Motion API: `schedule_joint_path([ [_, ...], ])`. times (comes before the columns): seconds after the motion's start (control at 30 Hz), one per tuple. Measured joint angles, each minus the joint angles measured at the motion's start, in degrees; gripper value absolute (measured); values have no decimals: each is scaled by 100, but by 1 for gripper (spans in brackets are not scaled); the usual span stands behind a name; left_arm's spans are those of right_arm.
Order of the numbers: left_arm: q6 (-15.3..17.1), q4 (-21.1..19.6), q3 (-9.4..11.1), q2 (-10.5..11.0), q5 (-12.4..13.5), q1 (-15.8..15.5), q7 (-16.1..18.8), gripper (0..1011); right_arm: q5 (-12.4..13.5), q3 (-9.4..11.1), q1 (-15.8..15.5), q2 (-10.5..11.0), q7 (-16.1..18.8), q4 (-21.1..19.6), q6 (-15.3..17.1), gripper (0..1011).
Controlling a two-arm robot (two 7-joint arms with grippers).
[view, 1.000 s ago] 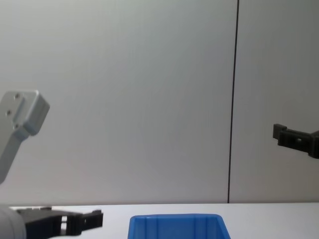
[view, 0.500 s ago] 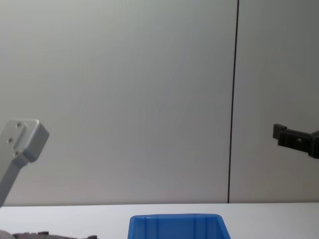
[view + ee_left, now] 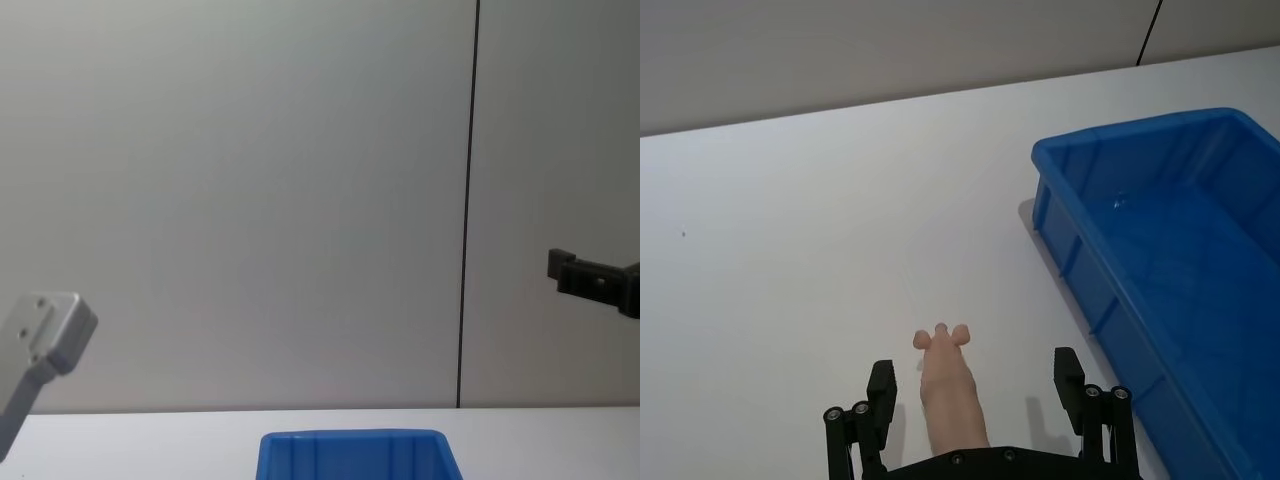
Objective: Pick up the two dolls from the table and place them into the box.
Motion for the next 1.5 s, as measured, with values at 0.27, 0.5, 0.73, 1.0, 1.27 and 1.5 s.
schedule_joint_path([
  [0.27,10,271,-12,-53,-31,-51,-133,1001,0,0,0,0,0,0,0,1001],
  [0.5,21,479,-21,-96,-52,-93,-220,1001,0,0,0,0,0,0,0,1001],
  [0.73,37,649,-29,-137,-55,-132,-278,882,0,0,0,0,0,0,0,1001],
  [1.0,68,781,-34,-180,-9,-168,-299,617,0,0,0,0,0,0,0,1001],
  [1.27,111,820,-34,-204,66,-180,-260,397,0,0,0,0,0,0,0,1001],
  [1.5,85,748,-37,-200,198,-162,-176,389,0,0,0,0,0,0,0,1001],
])
